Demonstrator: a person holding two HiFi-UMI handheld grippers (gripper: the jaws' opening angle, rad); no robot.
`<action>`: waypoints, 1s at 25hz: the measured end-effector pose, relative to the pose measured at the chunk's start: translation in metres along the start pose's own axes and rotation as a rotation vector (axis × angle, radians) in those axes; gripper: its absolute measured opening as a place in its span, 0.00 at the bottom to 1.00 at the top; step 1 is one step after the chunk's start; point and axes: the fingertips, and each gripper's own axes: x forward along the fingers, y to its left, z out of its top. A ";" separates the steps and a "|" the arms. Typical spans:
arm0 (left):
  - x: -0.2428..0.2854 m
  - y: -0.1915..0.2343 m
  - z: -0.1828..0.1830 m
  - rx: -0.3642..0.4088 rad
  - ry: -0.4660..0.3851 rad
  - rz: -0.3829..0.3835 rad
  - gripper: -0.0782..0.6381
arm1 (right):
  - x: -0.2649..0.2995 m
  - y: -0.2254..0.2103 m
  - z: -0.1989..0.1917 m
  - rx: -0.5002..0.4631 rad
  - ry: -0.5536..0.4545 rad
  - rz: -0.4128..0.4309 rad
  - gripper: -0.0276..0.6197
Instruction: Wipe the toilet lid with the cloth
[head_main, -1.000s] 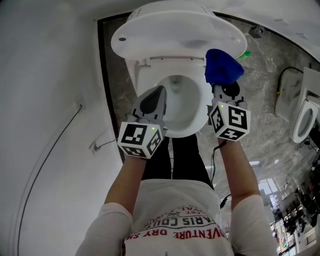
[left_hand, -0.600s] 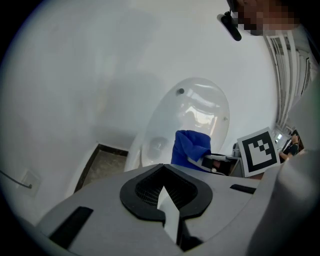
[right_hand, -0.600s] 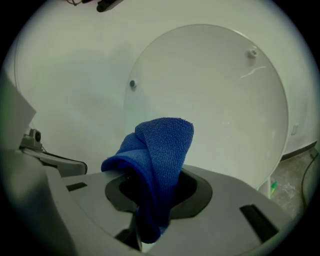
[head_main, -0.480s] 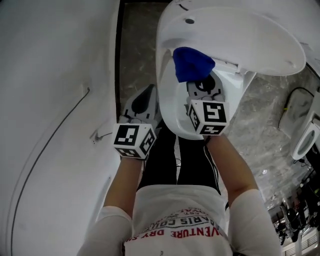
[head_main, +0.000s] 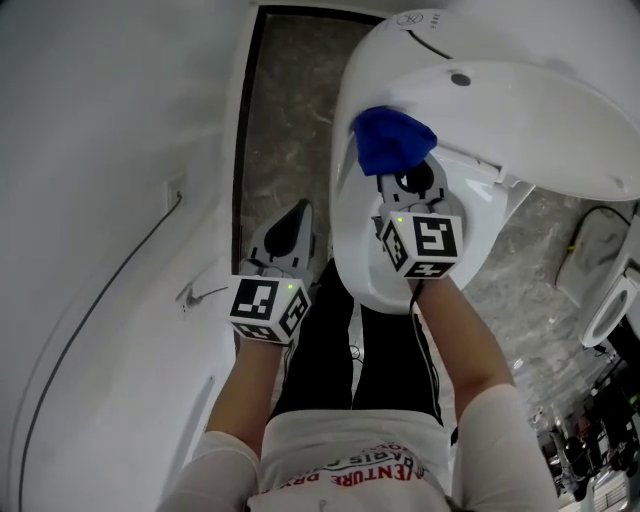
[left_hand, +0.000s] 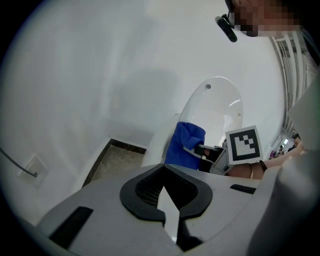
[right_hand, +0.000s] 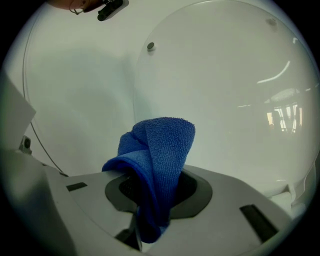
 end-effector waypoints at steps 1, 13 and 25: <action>0.002 0.000 -0.004 0.002 0.007 -0.007 0.12 | 0.003 -0.003 -0.001 0.000 -0.005 -0.005 0.19; 0.020 -0.016 -0.005 0.066 0.052 -0.062 0.12 | 0.001 -0.039 -0.008 -0.012 0.020 -0.073 0.19; 0.048 -0.065 -0.006 0.108 0.096 -0.115 0.12 | -0.034 -0.105 -0.017 0.003 0.050 -0.167 0.19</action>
